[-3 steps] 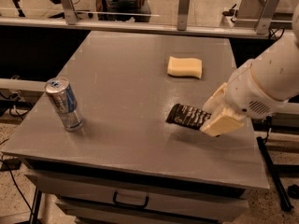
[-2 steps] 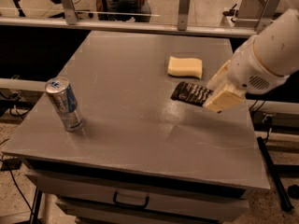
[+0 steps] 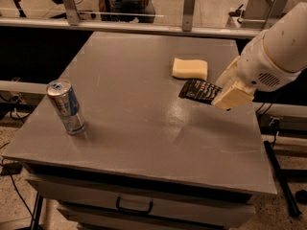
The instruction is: Move rxbar chocolate near sponge
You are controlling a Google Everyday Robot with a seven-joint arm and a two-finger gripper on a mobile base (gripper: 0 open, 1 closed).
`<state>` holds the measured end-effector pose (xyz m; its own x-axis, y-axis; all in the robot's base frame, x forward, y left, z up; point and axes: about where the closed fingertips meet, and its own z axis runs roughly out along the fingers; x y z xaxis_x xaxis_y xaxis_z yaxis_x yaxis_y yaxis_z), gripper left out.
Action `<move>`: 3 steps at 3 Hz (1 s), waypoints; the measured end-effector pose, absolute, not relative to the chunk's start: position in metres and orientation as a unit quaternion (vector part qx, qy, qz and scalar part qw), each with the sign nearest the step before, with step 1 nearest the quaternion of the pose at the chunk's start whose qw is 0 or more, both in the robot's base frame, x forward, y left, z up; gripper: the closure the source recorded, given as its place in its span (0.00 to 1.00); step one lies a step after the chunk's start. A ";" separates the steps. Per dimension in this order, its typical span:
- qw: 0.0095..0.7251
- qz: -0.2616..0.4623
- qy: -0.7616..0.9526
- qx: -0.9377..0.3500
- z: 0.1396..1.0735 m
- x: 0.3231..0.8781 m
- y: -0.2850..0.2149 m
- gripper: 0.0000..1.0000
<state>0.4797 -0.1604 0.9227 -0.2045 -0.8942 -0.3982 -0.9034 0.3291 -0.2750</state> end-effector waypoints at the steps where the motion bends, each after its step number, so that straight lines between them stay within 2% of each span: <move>1: 0.260 -0.003 0.769 -0.584 0.929 0.502 -0.161 1.00; 2: 0.282 -0.005 0.765 -0.579 0.935 0.545 -0.162 1.00; 3: 0.337 0.019 0.777 -0.532 0.942 0.605 -0.177 1.00</move>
Offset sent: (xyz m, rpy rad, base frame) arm 0.1439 -0.0096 0.0262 0.0873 -0.1333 -0.0201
